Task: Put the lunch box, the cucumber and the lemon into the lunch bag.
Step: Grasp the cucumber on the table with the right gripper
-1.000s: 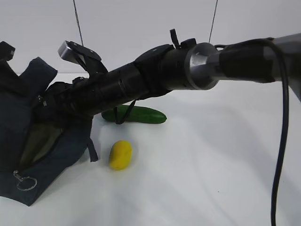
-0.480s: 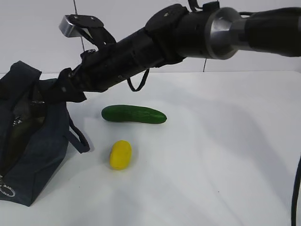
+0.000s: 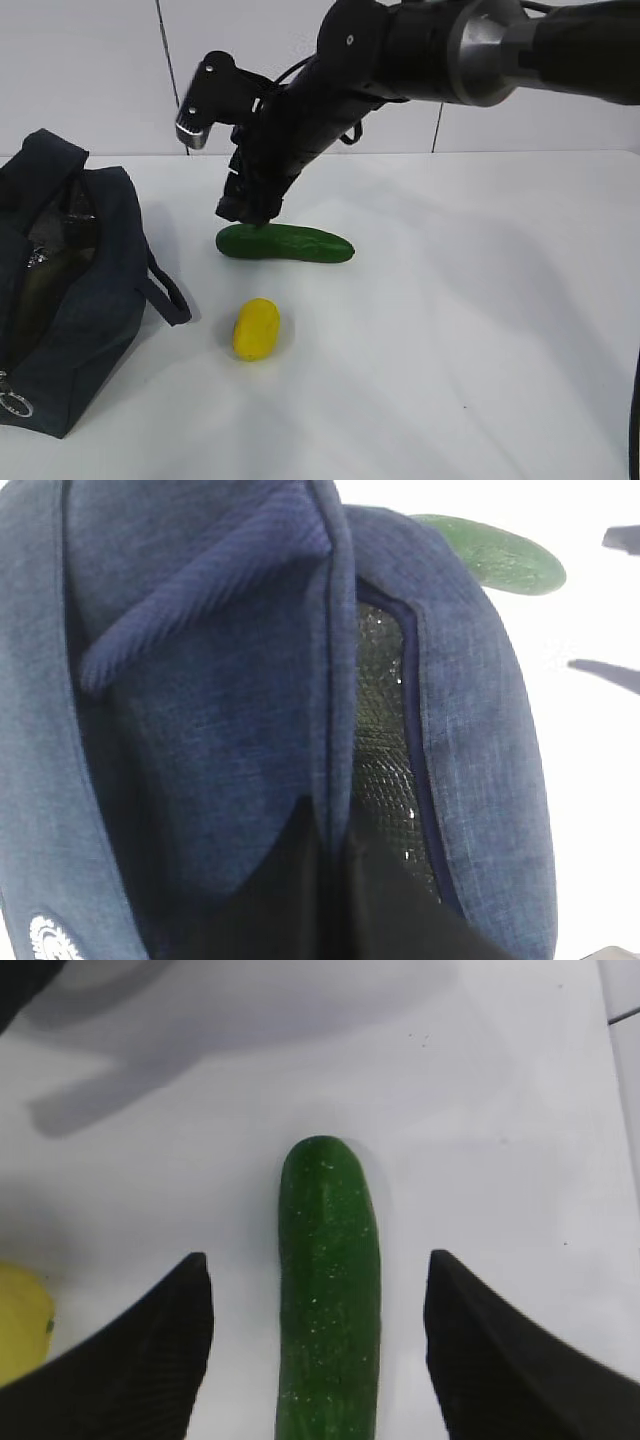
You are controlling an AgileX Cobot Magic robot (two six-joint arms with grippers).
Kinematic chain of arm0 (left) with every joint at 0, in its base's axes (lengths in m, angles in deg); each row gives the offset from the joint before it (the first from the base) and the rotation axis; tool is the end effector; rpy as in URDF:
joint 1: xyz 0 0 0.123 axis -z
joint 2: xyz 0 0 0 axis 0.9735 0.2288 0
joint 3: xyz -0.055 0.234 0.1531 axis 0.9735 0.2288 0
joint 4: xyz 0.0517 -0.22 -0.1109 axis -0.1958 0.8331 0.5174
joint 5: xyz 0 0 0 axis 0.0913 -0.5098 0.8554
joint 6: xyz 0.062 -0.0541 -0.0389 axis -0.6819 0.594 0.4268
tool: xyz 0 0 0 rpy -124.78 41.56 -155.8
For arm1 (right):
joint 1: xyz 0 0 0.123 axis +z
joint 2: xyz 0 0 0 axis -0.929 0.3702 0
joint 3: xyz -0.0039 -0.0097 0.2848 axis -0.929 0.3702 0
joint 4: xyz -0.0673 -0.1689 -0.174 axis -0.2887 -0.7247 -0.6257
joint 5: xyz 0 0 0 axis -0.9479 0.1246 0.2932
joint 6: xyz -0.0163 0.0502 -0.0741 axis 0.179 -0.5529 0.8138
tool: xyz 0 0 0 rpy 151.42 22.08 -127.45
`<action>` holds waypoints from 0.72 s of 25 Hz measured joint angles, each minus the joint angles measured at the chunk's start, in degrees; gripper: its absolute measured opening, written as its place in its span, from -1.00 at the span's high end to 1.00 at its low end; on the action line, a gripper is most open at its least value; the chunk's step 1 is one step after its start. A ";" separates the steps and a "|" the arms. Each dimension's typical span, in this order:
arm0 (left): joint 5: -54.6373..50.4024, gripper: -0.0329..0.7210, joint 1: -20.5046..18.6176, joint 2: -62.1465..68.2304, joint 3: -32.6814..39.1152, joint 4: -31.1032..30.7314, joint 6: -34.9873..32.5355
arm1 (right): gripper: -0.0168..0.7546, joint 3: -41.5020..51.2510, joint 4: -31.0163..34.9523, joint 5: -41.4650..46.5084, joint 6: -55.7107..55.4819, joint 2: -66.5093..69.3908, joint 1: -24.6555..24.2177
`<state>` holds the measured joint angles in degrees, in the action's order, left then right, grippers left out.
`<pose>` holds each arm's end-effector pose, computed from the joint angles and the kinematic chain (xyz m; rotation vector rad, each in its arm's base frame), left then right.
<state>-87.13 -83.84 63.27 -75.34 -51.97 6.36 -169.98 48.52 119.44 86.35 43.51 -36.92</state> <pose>0.3052 -0.0069 0.2715 -0.0530 2.6667 -0.6659 0.4070 0.2777 0.2266 -1.6004 1.8114 0.2312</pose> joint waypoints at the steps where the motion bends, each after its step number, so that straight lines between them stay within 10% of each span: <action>1: 0.00 0.93 0.00 0.00 0.00 0.00 0.00 | -0.35 0.00 -3.42 -0.38 0.07 0.10 0.00; 18: 0.00 0.93 0.00 0.00 0.00 -1.07 0.00 | -0.35 -0.09 -15.27 -3.16 0.28 6.98 -2.48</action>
<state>-87.13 -83.84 63.27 -75.34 -53.04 6.36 -170.07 33.25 116.28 86.63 50.49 -39.40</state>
